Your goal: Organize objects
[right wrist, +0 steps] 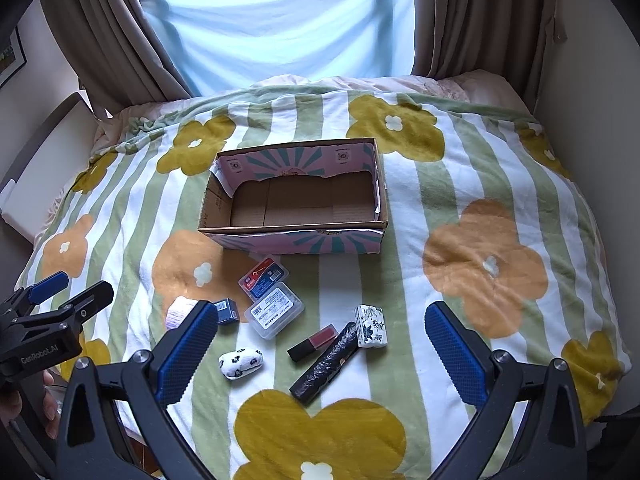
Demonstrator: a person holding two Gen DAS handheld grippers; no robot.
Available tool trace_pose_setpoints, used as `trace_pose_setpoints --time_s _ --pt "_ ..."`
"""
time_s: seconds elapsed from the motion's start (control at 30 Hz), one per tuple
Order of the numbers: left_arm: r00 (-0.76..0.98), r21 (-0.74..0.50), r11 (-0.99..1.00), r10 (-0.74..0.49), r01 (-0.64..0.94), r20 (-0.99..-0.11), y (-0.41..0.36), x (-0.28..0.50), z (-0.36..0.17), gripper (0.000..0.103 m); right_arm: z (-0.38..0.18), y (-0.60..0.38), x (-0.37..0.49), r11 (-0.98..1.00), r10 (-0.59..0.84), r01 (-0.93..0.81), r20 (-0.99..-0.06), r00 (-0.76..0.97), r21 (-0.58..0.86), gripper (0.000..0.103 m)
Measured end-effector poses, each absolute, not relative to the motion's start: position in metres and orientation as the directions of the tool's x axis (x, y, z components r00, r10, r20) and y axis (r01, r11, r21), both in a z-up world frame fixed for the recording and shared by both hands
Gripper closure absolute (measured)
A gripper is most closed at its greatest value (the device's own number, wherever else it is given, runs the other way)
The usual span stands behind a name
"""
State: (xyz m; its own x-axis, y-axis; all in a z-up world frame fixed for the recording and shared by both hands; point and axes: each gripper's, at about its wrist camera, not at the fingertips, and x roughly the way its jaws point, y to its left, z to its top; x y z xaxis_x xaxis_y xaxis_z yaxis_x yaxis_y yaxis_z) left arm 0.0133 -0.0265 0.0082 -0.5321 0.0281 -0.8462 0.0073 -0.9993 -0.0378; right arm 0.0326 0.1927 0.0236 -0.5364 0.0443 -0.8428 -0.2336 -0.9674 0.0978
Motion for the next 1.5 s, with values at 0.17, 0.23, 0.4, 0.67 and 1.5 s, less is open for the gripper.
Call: trace_pose_setpoints --time_s 0.17,0.23,0.4,0.67,1.5 --pt "-0.536 -0.040 -0.999 0.029 0.009 -0.844 -0.026 0.011 0.010 0.000 0.029 0.190 0.030 -0.970 0.047 -0.227 -0.839 -0.542 0.092 0.001" --pt "-0.539 -0.044 -0.999 0.032 0.009 -0.842 -0.026 0.011 0.011 0.000 0.031 0.189 0.028 -0.972 0.041 -0.215 -0.838 -0.544 0.092 0.001" --pt "-0.541 -0.041 -0.999 0.027 0.015 -0.840 -0.025 0.009 0.012 0.000 0.034 0.189 0.025 -0.973 0.022 -0.205 -0.835 -0.550 0.109 0.001" --pt "-0.529 -0.029 -0.999 0.010 0.028 -0.849 -0.038 0.011 0.004 0.000 0.017 0.195 0.027 -0.970 0.010 -0.210 -0.846 -0.534 0.121 0.001" --pt "-0.371 -0.060 -0.987 0.001 0.148 -0.929 -0.075 -0.027 -0.187 0.003 -0.168 0.266 0.015 -0.926 -0.145 -0.267 -0.907 -0.396 0.265 0.006"
